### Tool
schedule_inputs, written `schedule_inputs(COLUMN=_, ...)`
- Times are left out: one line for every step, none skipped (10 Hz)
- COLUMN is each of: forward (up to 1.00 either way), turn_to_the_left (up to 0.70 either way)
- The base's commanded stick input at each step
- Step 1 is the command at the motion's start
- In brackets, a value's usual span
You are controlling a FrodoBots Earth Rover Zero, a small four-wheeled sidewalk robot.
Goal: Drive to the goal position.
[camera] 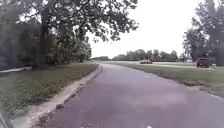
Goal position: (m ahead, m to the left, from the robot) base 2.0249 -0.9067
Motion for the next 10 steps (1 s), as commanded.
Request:
schedule_inputs(forward=0.70, turn_to_the_left=0.00)
schedule_inputs(forward=0.70, turn_to_the_left=0.00)
schedule_inputs(forward=0.70, turn_to_the_left=0.00)
schedule_inputs(forward=0.70, turn_to_the_left=0.00)
schedule_inputs(forward=0.70, turn_to_the_left=0.00)
schedule_inputs(forward=0.70, turn_to_the_left=0.00)
schedule_inputs(forward=0.70, turn_to_the_left=0.00)
schedule_inputs(forward=0.70, turn_to_the_left=0.00)
schedule_inputs(forward=0.70, turn_to_the_left=0.00)
schedule_inputs(forward=0.70, turn_to_the_left=0.00)
